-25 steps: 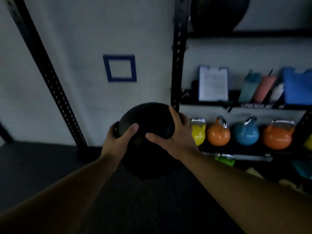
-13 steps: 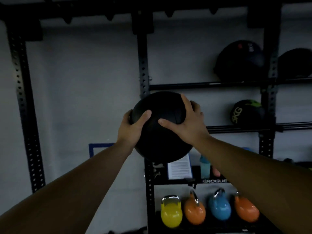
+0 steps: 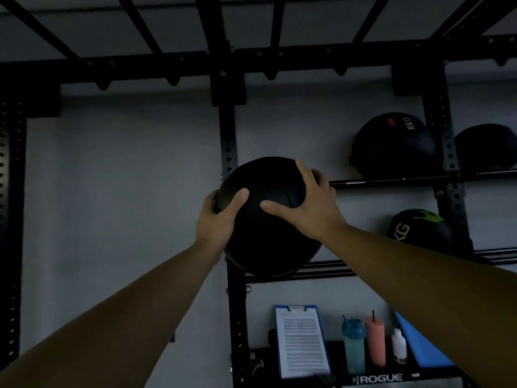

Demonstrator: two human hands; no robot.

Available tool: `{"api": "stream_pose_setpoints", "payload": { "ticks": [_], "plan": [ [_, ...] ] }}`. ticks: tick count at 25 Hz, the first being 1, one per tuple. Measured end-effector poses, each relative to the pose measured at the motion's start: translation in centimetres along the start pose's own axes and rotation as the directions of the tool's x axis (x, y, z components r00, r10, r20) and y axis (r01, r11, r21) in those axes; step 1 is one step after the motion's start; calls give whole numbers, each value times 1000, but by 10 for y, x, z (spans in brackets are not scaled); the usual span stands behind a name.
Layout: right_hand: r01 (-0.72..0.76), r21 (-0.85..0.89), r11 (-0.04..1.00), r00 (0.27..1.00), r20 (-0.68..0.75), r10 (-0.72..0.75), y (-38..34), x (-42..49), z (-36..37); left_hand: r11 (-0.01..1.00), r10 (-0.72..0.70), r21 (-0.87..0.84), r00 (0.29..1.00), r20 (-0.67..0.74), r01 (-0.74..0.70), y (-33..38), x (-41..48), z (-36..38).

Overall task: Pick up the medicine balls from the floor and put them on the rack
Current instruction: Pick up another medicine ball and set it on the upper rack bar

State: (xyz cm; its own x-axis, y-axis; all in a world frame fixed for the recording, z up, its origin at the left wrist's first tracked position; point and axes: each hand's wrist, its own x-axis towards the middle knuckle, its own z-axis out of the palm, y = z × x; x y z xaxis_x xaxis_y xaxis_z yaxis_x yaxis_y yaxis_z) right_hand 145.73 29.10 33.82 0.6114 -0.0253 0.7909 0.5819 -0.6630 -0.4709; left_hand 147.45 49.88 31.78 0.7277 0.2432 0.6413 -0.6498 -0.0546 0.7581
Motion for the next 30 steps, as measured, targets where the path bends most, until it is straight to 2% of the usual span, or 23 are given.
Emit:
{"api": "stream_pose_setpoints", "payload": {
  "ticks": [6, 13, 18, 21, 25, 28, 30],
  "plan": [
    [-8, -7, 1000, 994, -109, 7, 49, 105, 64, 997, 78, -28, 995, 69, -76, -51, 133, 24],
    [17, -76, 997, 979, -199, -32, 104, 234, 79, 993, 119, -32, 984, 132, -116, -77, 264, 87],
    [128, 14, 992, 958, -261, -120, 150, 333, 103, 973, 226, 33, 971, 80, -229, -91, 356, 125],
    [190, 74, 979, 957, -237, -168, 179, 392, 131, 969, 236, 65, 972, 17, -236, -113, 416, 139],
    [308, 202, 930, 880, -432, -198, 190, 476, 165, 951, 304, 69, 953, -16, -302, -143, 479, 150],
    [417, 113, 902, 813, -490, -314, 193, 523, 175, 841, 499, 244, 867, 0, -484, -161, 497, 156],
    [381, -3, 924, 798, -504, -331, 202, 545, 178, 706, 613, 396, 787, 74, -587, -170, 504, 159]
  ]
}}
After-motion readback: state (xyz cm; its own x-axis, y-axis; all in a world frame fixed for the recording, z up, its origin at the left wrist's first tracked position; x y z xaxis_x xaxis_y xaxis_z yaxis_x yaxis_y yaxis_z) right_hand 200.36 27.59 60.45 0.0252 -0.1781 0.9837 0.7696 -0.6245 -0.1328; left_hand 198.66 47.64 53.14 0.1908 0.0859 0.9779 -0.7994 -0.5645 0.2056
